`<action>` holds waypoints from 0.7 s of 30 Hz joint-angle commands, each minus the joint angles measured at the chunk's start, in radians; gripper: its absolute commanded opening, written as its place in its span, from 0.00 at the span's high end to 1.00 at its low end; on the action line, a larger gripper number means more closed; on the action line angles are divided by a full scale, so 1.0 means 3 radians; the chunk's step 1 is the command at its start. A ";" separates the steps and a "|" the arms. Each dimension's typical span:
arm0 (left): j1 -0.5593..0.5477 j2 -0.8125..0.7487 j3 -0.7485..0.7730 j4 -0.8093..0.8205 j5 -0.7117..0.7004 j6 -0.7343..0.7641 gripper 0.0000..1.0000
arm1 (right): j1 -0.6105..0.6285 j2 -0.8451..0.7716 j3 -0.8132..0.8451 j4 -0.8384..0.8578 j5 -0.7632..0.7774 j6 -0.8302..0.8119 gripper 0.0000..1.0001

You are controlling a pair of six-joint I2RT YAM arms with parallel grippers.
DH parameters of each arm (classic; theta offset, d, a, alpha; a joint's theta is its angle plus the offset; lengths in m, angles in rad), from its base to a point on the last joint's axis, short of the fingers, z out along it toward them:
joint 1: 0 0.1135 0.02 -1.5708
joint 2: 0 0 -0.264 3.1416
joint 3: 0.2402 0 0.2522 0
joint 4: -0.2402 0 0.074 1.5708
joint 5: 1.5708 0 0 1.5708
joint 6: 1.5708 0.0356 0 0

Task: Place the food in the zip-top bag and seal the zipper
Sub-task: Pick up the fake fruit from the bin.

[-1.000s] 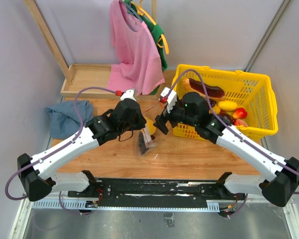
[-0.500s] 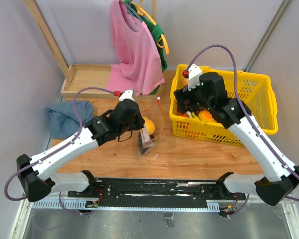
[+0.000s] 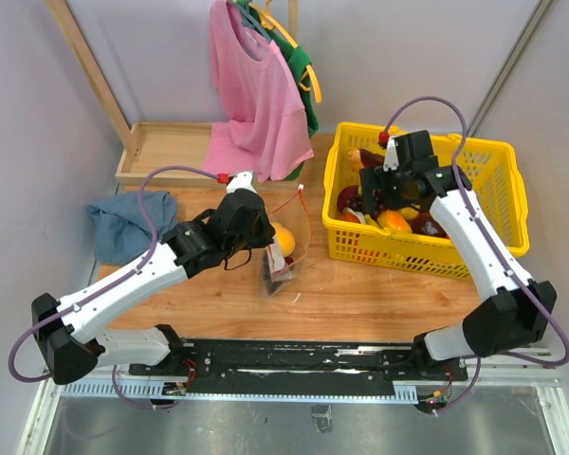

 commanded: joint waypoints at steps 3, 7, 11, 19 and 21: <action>0.0021 -0.0071 -0.0002 0.0010 -0.0082 0.0003 1.00 | -0.0035 0.0285 -0.0170 -0.0287 -0.0201 0.0222 0.04; 0.0021 -0.0079 0.0000 0.0002 -0.0112 0.0001 1.00 | -0.0031 0.0440 -0.0321 -0.0342 -0.0255 0.0291 0.05; 0.0021 -0.0076 -0.0003 -0.0011 -0.0140 -0.0001 1.00 | -0.0034 0.0586 -0.0470 -0.0324 -0.0223 0.0308 0.04; 0.0021 -0.0055 0.0011 -0.0067 -0.0223 -0.0003 1.00 | -0.0031 0.0829 -0.0621 -0.0132 -0.0480 0.0281 0.02; 0.0022 -0.0046 0.0013 -0.0062 -0.0232 0.0001 1.00 | -0.0028 0.0878 -0.0666 -0.0075 -0.0485 0.0280 0.02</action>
